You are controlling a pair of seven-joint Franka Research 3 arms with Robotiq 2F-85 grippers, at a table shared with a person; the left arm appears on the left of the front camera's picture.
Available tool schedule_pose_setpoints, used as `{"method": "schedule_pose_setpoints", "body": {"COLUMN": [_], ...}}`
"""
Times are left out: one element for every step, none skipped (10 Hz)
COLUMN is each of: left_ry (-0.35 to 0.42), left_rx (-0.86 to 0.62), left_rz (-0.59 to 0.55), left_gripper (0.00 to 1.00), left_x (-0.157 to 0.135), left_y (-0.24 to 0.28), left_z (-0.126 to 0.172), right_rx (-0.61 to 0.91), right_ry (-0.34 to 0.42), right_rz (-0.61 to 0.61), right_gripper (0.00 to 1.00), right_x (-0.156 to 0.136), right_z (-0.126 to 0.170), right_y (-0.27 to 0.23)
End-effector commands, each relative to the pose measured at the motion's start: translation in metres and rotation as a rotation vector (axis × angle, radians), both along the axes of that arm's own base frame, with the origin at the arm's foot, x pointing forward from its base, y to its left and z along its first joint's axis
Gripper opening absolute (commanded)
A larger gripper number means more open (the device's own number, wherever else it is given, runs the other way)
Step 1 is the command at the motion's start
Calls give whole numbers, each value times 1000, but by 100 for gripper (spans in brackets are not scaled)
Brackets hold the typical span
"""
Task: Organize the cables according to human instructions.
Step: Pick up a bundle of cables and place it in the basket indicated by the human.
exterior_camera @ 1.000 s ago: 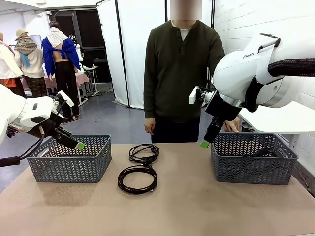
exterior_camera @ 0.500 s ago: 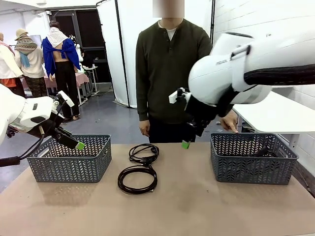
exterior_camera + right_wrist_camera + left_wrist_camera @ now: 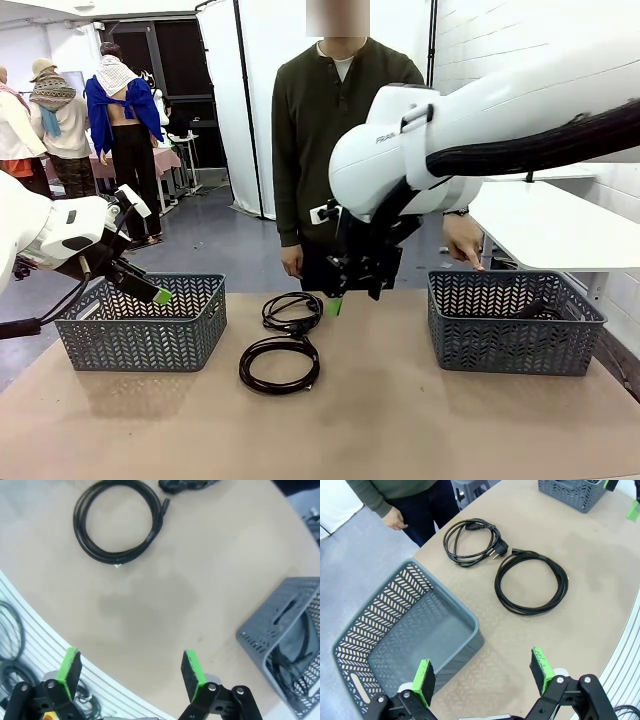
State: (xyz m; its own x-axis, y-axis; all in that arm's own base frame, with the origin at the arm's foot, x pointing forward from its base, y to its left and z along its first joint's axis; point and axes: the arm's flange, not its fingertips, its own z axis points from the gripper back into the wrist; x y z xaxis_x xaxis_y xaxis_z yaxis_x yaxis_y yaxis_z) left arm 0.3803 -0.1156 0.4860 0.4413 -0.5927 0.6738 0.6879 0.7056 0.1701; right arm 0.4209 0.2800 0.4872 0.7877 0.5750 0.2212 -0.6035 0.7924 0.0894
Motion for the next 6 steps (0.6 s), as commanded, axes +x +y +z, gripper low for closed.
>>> {"method": "schedule_pose_setpoints", "body": {"left_ry": [4,4,4,4,4,4], "left_rx": [-12,-12,-12,-12,-12,-12], "left_rz": [13,13,13,13,13,13], "left_gripper": [100,100,100,100,100,100], "left_x": [1,1,1,1,1,1], "left_y": [1,1,1,1,1,1], "left_z": [-1,-1,-1,-1,-1,-1], "right_rx": [-5,-15,-22,-21,-14,-5], "right_ry": [15,19,19,27,16,45], "right_rz": [-62,-71,-70,-67,-41,-45], "right_gripper": [100,100,100,100,100,100], "right_x": [14,19,21,22,20,17], "right_z": [-16,-27,-35,-40,-41,-42], "right_y": [18,24,28,31,31,25]}}
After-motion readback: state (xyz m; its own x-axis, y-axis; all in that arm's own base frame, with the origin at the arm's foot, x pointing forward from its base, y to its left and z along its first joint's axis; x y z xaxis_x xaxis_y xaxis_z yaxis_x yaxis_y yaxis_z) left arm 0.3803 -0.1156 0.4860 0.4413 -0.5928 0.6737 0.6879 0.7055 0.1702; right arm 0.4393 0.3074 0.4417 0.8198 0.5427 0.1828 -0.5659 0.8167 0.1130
